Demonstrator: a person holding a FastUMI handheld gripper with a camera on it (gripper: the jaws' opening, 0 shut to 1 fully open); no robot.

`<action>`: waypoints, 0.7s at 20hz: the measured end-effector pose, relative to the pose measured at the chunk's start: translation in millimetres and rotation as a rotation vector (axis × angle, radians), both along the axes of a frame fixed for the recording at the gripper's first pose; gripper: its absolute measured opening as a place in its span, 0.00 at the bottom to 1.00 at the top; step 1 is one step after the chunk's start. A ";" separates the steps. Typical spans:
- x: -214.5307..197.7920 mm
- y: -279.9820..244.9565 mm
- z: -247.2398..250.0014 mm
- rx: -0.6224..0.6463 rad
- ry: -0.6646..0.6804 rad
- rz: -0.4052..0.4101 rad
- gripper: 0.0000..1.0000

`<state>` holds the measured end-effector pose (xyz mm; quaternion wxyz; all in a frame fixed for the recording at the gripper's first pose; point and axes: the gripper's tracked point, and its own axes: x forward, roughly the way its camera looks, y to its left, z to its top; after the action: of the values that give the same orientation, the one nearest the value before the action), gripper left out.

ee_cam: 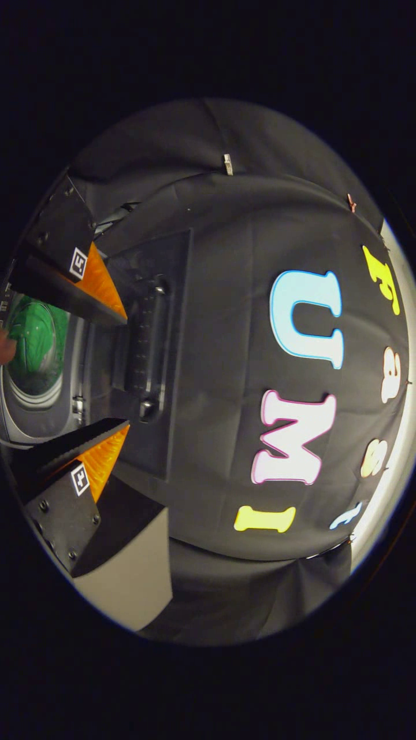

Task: Put the clothes into the washing machine and then close the washing machine lid.

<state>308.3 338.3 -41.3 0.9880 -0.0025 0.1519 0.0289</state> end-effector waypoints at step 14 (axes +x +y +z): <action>100.1 18.4 17.1 -0.009 -0.004 0.029 0.99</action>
<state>408.4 356.7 -24.2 0.9877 -0.0092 0.1500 0.0426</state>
